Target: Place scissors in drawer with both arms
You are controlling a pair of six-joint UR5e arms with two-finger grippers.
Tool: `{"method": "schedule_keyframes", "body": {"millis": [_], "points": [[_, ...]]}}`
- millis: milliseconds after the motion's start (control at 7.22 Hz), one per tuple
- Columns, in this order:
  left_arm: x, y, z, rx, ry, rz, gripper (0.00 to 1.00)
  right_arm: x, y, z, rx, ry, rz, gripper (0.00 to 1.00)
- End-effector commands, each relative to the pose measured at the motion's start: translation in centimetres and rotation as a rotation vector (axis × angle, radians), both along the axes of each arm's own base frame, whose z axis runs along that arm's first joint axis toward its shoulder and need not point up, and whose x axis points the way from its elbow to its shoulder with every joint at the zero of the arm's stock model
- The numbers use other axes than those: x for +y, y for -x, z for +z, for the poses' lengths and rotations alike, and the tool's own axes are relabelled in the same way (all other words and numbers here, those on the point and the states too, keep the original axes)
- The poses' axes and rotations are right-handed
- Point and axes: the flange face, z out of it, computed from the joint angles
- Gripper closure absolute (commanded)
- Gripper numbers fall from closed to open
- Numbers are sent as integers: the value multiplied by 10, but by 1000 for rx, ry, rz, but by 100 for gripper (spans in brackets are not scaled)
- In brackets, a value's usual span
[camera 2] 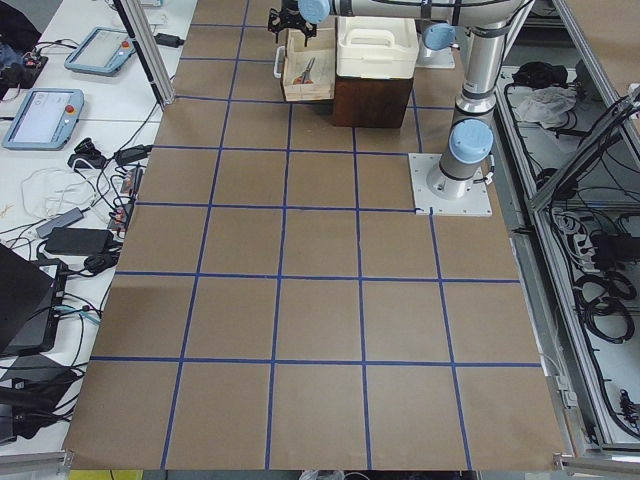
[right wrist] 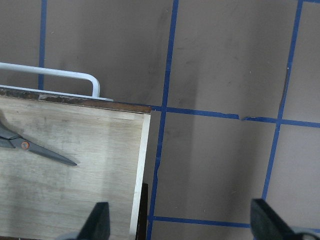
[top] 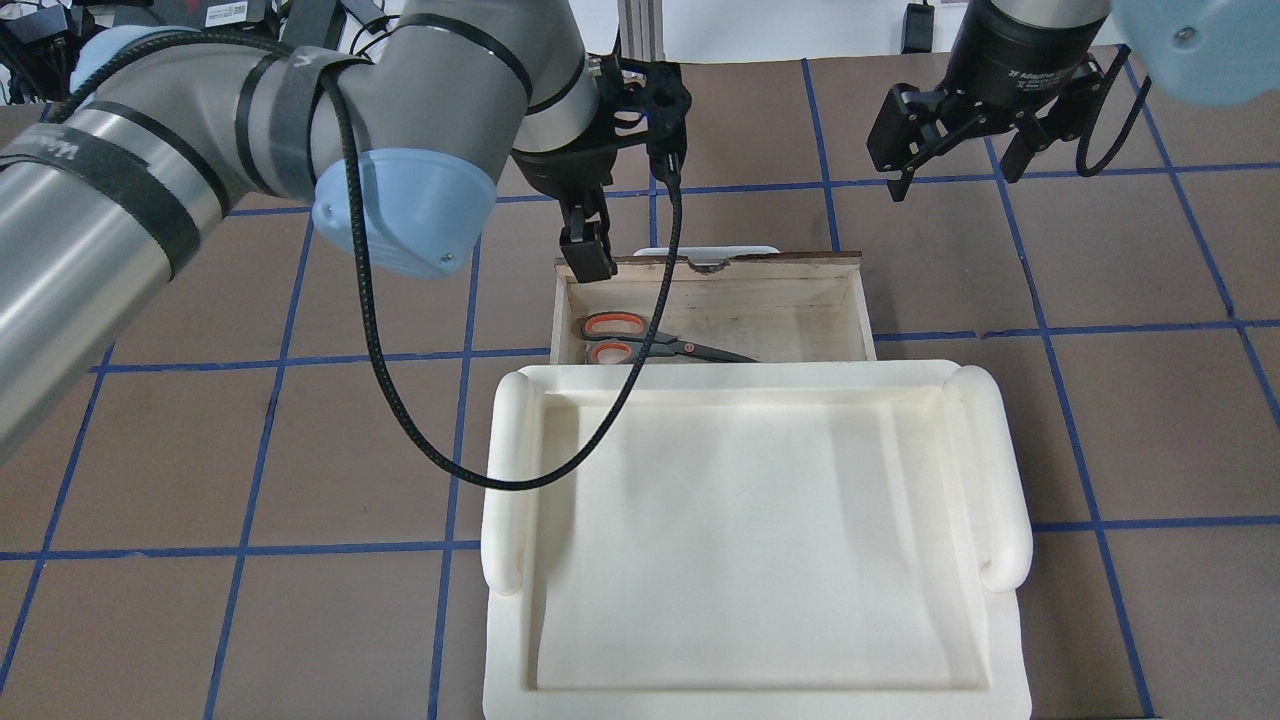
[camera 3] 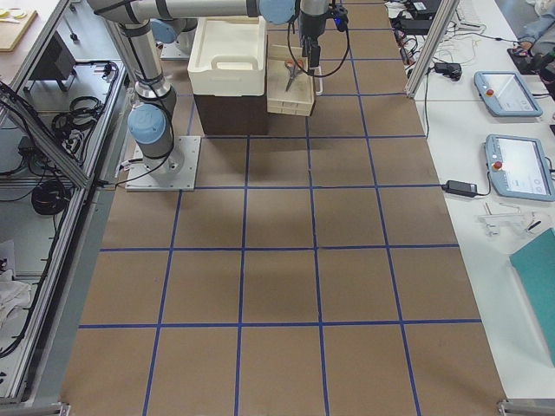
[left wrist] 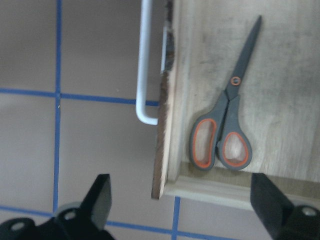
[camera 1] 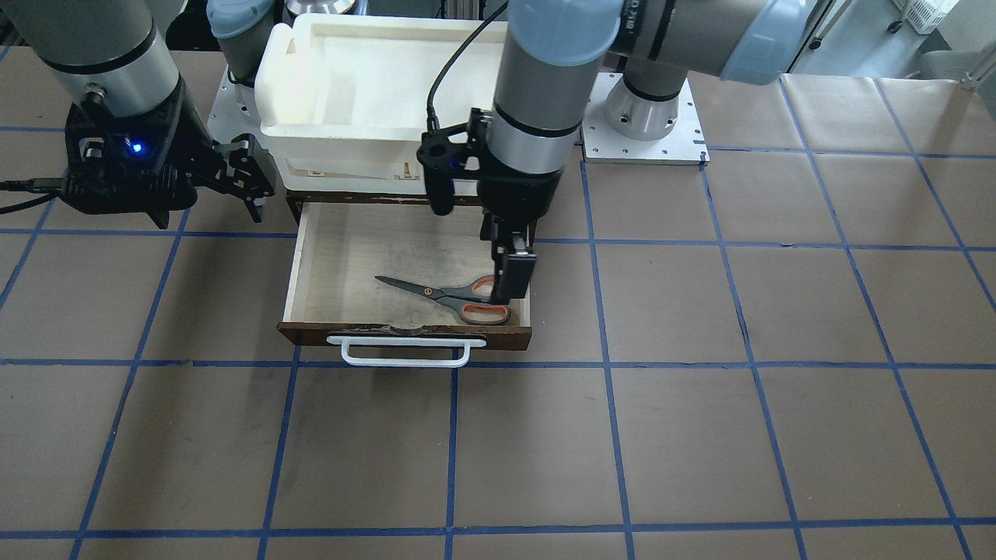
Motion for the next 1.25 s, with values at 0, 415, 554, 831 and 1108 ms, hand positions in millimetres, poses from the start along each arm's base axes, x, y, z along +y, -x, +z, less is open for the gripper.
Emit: {"method": "schedule_keyframes", "body": {"millis": [0,415,554,831,1108], "points": [[-29,-82,28,119,8,427,0,1,-2,-1,-3,-5,-8,0],[-41,-149,41,221,-42,1071,0,3,-2,-4,-2,-15,-50,0],[-43,-170,37,165,-27,1124,0,4,-3,-5,-2,-15,-50,0],[-47,-212,32,91,0,1226,0,3,-3,-5,-4,-13,-47,0],[-38,-228,27,105,-102,1374,0,4,-3,-5,-4,-15,-48,0]]}}
